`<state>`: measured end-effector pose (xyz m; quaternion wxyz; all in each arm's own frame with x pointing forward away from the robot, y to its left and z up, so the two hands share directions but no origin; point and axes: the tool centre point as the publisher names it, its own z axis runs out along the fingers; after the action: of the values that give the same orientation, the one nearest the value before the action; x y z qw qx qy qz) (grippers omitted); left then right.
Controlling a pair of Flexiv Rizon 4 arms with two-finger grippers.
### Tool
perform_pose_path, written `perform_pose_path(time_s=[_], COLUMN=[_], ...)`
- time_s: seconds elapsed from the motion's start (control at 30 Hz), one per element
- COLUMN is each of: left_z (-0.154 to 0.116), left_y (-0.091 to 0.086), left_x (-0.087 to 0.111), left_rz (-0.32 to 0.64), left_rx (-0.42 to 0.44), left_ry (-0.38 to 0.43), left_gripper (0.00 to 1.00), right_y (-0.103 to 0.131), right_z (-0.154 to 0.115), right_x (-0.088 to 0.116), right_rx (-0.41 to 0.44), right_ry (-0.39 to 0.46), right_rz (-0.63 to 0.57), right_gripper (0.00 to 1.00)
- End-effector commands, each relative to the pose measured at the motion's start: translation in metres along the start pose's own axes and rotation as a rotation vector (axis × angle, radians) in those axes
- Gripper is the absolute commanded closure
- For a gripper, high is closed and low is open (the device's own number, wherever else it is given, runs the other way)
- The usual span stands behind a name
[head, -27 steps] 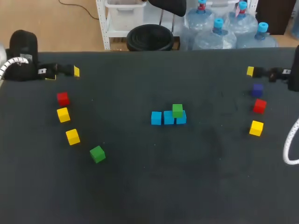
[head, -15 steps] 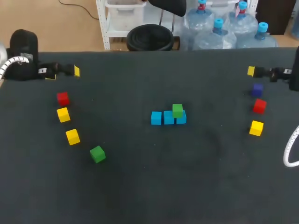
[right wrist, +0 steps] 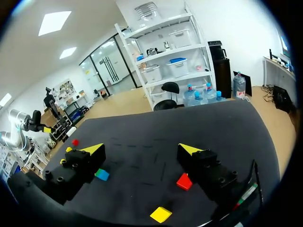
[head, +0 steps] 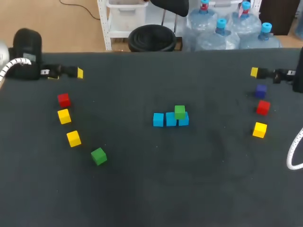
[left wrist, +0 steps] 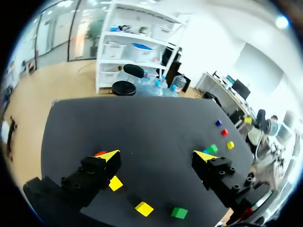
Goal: Place the blue cubes, place green cubes on the blue cubes, place the yellow cubes on the green cubes, then place the red cubes on the yellow cubes, and place purple cube on the red cubes.
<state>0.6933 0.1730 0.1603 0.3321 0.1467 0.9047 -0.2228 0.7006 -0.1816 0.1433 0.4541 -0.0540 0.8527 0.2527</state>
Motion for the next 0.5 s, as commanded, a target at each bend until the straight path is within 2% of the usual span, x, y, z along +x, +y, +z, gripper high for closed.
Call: perform_pose_path(time_s=[0.03, 0.37, 0.47, 0.5], left_z=[-0.017, -0.039, -0.038, -0.036], left_y=[-0.013, -0.032, -0.043, -0.046], left_x=[-0.012, -0.005, 0.007, 0.012], left_rz=[0.065, 0.309, 0.398, 0.402], left_rx=[-0.014, -0.124, -0.145, -0.125], left_ry=[0.048, 0.205, 0.261, 0.276], left_gripper=[0.0, 0.0, 0.0, 0.0], right_y=[0.0, 0.0, 0.0, 0.0], right_z=[0.0, 0.0, 0.0, 0.0], right_x=[-0.001, -0.001, -0.001, -0.001], right_rx=[0.0, 0.0, 0.0, 0.0], right_ry=[0.003, 0.003, 0.003, 0.003], right_rz=[0.0, 0.0, 0.0, 0.0], right_gripper=[0.0, 0.0, 0.0, 0.0])
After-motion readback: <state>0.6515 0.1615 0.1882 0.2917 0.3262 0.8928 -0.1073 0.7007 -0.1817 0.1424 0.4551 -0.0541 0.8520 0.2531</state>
